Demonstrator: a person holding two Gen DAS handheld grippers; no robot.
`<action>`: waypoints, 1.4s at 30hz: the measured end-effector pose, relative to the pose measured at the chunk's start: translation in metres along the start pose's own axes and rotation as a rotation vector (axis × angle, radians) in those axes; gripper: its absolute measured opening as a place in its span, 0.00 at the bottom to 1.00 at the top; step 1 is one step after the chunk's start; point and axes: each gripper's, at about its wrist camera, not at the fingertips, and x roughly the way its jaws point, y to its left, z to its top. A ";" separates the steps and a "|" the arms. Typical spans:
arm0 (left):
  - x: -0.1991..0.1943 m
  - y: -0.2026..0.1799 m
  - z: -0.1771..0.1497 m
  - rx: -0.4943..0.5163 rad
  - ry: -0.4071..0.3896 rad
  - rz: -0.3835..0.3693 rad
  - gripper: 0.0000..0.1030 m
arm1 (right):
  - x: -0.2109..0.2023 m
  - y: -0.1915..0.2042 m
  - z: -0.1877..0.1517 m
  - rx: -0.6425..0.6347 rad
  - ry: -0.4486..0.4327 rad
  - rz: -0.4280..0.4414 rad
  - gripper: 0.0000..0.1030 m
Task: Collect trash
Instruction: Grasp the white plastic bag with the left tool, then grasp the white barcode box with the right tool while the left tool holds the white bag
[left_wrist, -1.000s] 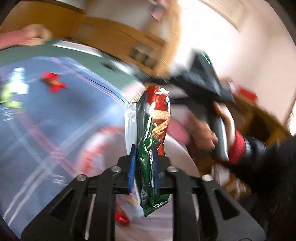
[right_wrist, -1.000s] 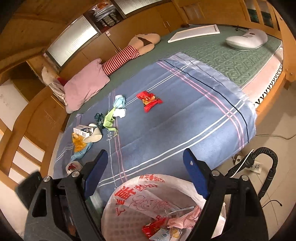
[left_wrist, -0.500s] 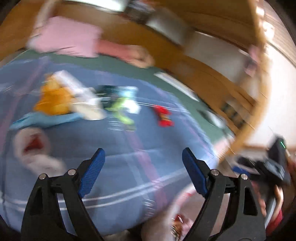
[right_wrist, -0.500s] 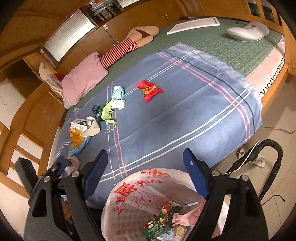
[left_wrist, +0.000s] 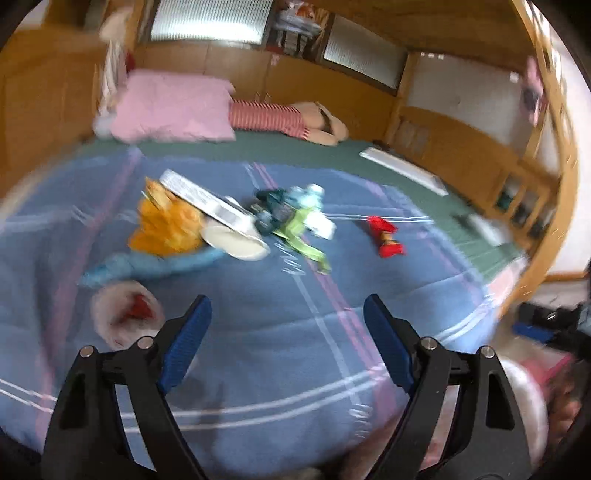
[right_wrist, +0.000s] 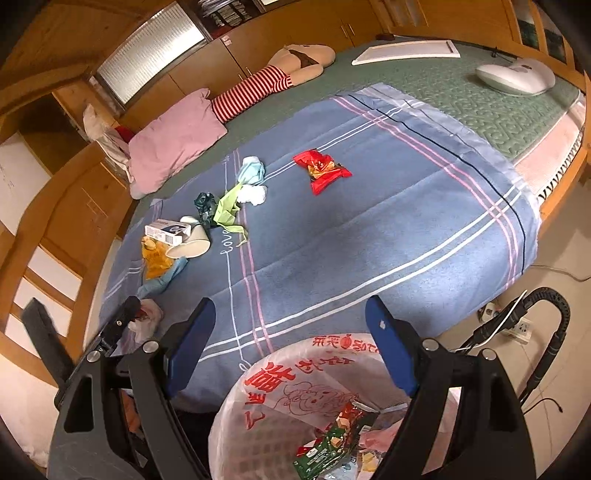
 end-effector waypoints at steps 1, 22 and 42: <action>-0.003 -0.002 0.001 0.035 -0.032 0.063 0.82 | 0.000 0.002 0.000 -0.008 -0.002 -0.014 0.79; 0.086 0.125 0.015 -0.324 0.335 0.412 0.71 | 0.012 0.019 -0.008 -0.065 0.020 -0.048 0.79; 0.005 0.147 0.017 -0.507 -0.004 0.488 0.17 | 0.084 0.105 0.028 -0.168 0.030 -0.011 0.79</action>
